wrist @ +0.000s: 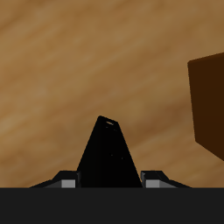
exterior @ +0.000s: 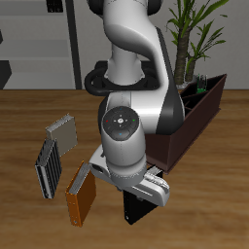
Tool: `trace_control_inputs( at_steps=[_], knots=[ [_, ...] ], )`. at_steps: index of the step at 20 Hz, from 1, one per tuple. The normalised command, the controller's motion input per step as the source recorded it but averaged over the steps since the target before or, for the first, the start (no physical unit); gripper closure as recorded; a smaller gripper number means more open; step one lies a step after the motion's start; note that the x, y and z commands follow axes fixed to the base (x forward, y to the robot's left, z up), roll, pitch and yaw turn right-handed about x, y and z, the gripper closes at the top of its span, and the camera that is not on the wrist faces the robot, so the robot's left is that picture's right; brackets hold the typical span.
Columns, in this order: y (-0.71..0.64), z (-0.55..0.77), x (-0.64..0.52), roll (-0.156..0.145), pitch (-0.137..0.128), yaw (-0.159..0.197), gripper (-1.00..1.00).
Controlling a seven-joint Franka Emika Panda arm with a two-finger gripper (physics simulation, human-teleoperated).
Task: Place the green book into the left desk caddy's left compartment and place the black book into the left desk caddy's right compartment and place the orange book into the left desk caddy's right compartment
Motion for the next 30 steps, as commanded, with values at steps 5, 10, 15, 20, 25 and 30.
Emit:
trace_control_inputs(
  at_steps=[5, 10, 15, 20, 25, 30],
  knots=[
    [-0.01, 0.15, -0.05, 0.004, -0.001, -0.034, 1.0],
    [0.07, 0.46, -0.06, 0.004, -0.05, 0.011, 1.0],
    [0.13, 0.66, -0.11, 0.018, -0.074, 0.034, 1.0],
    [0.1, 0.96, -0.28, -0.011, -0.086, 0.013, 1.0],
    [0.21, 0.86, -0.37, -0.005, -0.065, 0.064, 1.0],
    [0.05, 0.47, -0.4, -0.033, -0.013, 0.069, 1.0]
  ],
)
